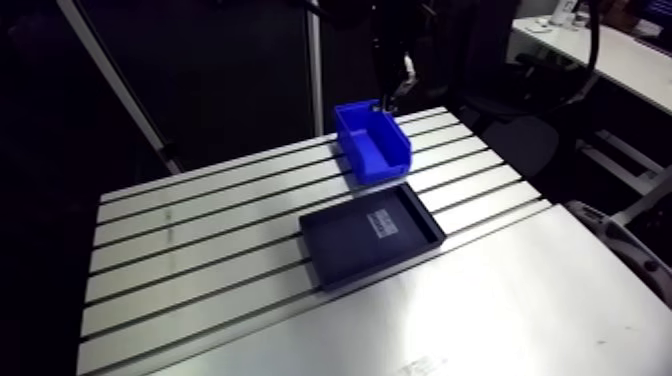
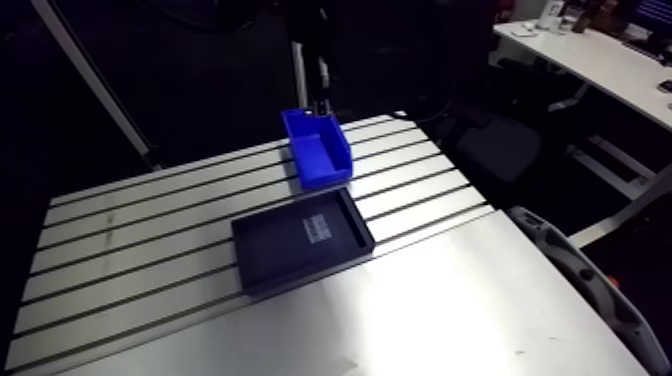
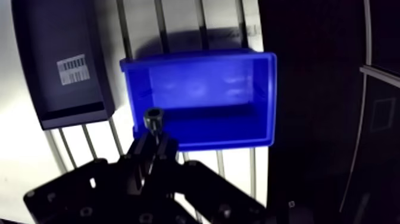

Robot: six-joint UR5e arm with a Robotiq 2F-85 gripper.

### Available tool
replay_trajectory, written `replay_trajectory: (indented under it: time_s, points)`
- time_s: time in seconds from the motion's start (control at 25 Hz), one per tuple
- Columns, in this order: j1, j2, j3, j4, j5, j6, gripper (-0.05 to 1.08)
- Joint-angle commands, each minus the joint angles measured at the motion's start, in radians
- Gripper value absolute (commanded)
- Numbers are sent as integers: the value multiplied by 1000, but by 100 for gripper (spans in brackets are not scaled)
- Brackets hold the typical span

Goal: Pick up the M10 bolt from the tray and put it into the blue bin.

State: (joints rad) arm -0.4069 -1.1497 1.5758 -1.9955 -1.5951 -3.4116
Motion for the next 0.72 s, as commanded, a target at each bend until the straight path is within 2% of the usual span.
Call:
replay_trajectory:
  time_s: [0.04,0.72]
  points:
    - [13,52,-10,-42,-19,19,101]
    - [16,132,-27,-49,-18,51,100]
